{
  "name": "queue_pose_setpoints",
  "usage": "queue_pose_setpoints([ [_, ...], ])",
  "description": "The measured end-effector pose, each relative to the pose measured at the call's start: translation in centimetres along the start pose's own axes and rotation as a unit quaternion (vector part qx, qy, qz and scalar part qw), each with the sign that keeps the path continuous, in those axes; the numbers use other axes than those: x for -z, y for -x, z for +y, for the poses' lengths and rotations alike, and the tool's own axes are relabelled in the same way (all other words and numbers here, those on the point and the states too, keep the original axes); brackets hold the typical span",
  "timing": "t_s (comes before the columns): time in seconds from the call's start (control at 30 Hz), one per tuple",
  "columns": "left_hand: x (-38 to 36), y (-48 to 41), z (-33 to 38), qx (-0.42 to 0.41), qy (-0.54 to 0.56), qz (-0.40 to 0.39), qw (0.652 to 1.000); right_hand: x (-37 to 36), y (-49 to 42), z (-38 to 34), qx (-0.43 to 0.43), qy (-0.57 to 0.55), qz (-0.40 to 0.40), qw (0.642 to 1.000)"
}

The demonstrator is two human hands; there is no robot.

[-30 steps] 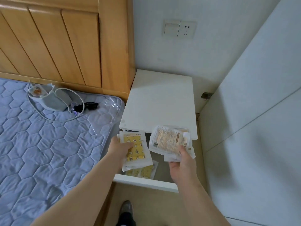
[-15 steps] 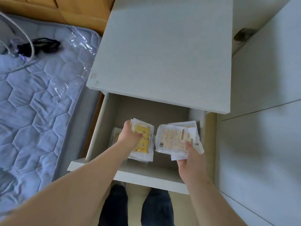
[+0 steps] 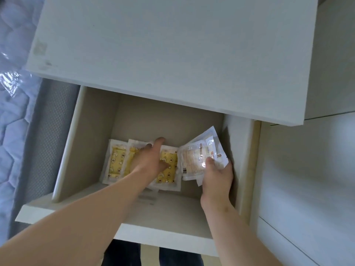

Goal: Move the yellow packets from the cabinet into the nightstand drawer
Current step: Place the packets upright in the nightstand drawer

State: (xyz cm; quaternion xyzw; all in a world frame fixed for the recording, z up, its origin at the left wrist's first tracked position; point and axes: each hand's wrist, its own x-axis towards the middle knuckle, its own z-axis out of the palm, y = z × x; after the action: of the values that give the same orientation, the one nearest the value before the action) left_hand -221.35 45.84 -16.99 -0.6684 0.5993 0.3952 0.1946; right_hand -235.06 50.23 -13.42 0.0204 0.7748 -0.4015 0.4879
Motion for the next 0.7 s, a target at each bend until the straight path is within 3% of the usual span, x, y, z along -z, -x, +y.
queue_pose_setpoints([
  [0.07, -0.2, 0.1, -0.4, -0.026, -0.157, 0.027, 0.987, -0.1, -0.2, 0.1, 0.006, 0.013, 0.002, 1.0],
  [0.13, -0.1, 0.0, -0.5, -0.061, -0.229, 0.05, 0.97, -0.2, -0.4, 0.3, 0.012, 0.021, 0.001, 1.0],
  [0.3, -1.1, -0.7, -0.5, -0.192, -0.294, -0.001, 0.936, -0.3, -0.9, 0.8, 0.045, 0.051, 0.009, 0.998],
  [0.7, 0.4, -0.3, -2.8, -0.155, -0.313, 0.015, 0.937, -0.2, 0.4, 0.6, 0.046, 0.02, -0.026, 0.998],
])
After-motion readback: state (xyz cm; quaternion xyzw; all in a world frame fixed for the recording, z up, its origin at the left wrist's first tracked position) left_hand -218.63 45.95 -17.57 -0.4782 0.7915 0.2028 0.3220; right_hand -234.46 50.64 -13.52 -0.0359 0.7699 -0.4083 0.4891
